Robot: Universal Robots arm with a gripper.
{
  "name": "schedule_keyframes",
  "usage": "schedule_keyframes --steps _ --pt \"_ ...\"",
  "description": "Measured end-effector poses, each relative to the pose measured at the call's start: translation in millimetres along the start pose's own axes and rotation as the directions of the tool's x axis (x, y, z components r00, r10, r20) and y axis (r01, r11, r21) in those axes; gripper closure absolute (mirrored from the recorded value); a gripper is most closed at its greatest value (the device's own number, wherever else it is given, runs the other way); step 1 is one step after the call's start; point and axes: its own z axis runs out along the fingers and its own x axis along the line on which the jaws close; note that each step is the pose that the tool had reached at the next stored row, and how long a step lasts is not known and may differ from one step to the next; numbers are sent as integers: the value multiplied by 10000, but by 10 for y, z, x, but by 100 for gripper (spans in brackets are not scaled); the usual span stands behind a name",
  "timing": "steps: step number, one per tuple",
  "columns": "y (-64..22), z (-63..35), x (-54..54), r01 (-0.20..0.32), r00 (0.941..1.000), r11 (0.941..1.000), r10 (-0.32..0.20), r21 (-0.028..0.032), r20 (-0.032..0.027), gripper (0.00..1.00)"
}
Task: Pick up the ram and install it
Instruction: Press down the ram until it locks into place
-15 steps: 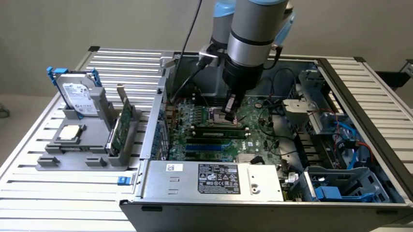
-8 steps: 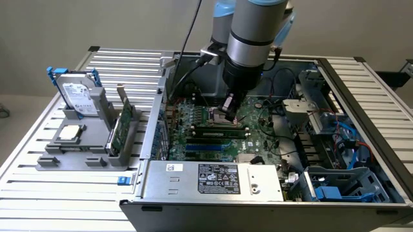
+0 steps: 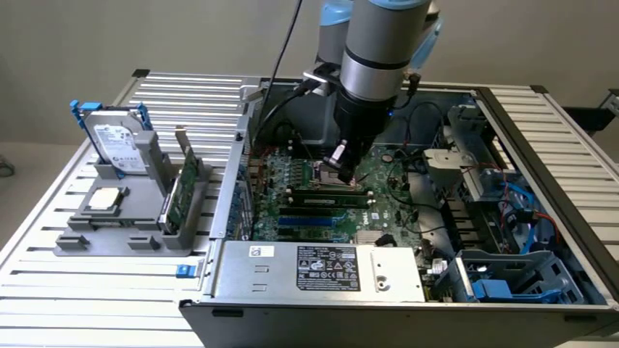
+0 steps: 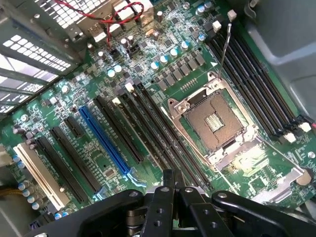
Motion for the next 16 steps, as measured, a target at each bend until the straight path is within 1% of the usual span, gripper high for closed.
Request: schedule_keyframes --steps 4,7,11,16 --pt "-1 7 0 -527 9986 9986 527 48 -22 89" --pt "-1 11 0 -922 9957 9957 922 75 -30 89" --pt "-1 15 0 -1487 9889 9888 1488 102 -27 89" --pt "-1 18 0 -2178 9760 9759 2178 133 -20 89"
